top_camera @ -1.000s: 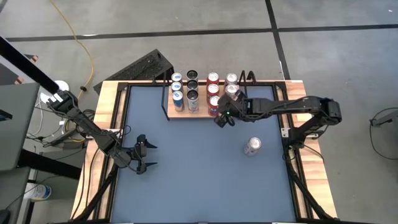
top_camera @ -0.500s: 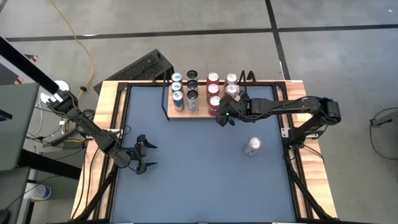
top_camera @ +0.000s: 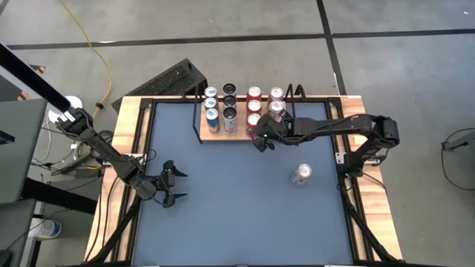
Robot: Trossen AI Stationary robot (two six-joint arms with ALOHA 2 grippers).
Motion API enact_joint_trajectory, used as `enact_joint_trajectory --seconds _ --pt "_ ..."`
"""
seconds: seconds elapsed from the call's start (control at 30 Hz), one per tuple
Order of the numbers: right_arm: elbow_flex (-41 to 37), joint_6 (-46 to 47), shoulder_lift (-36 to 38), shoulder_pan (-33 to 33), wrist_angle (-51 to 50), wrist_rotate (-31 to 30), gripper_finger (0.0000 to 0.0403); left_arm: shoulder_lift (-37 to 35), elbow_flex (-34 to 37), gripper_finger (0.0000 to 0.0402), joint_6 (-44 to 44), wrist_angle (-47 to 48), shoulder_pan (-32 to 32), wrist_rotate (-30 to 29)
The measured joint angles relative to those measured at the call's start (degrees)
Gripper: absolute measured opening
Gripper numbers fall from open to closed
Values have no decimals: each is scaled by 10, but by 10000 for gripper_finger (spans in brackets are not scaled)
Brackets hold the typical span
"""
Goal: Place canned beverage on shelf
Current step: Put the orange soda can on the shelf aligned with the other orange soda cans, then put the red-silver soda can on the shelf aligned with the other red-silver soda cans
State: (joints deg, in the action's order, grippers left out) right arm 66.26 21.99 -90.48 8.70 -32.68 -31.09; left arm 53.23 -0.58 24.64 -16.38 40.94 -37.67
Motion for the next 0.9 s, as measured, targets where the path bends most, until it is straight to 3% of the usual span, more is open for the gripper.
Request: enact_joint_trajectory --seconds 0.23,0.4,0.47,0.67,0.9 --pt "3 0 1 1 -17 -1 0 0 0 361 0 6 0 0" --pt "44 19 20 -17 -100 15 0 0 0 361 0 7 0 0" --pt "69 35 26 -35 -155 50 0 0 0 361 0 9 0 0" --pt "140 107 34 -114 -298 236 0 0 0 361 0 15 0 0" --pt "182 252 34 -203 -471 268 19 0 0 361 0 15 0 0"
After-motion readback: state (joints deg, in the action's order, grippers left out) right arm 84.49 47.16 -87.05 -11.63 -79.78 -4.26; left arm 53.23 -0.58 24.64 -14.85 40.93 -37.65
